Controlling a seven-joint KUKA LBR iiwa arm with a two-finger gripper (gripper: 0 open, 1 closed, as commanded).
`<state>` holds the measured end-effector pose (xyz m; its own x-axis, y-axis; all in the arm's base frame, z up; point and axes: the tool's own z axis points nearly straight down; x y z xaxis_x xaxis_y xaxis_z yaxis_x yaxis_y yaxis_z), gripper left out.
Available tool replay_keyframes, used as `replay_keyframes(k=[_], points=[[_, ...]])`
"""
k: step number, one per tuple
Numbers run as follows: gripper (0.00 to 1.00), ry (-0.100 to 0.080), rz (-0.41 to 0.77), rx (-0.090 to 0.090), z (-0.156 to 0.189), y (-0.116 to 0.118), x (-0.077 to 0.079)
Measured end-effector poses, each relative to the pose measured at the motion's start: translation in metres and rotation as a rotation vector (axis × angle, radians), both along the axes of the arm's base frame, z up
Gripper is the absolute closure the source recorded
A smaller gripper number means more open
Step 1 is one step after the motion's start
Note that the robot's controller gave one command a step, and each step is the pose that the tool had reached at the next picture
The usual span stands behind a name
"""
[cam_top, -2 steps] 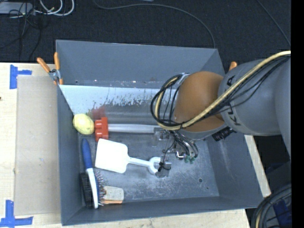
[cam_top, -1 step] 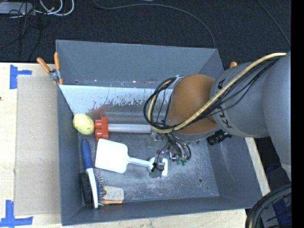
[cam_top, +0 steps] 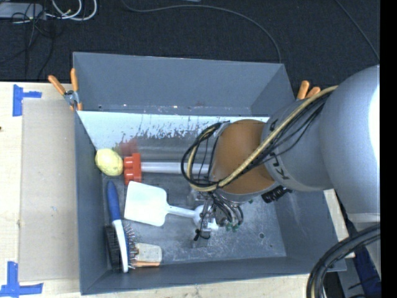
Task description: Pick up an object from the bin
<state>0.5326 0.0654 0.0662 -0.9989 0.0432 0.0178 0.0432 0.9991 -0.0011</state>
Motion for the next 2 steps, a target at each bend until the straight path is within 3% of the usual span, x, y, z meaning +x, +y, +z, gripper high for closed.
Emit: replay_keyframes(k=[1,2], points=[[1.0,-0.01,-0.121,0.001,0.0032,-0.0076,-0.0011],[1.0,-0.01,-0.122,0.001,0.0032,-0.0076,-0.001]])
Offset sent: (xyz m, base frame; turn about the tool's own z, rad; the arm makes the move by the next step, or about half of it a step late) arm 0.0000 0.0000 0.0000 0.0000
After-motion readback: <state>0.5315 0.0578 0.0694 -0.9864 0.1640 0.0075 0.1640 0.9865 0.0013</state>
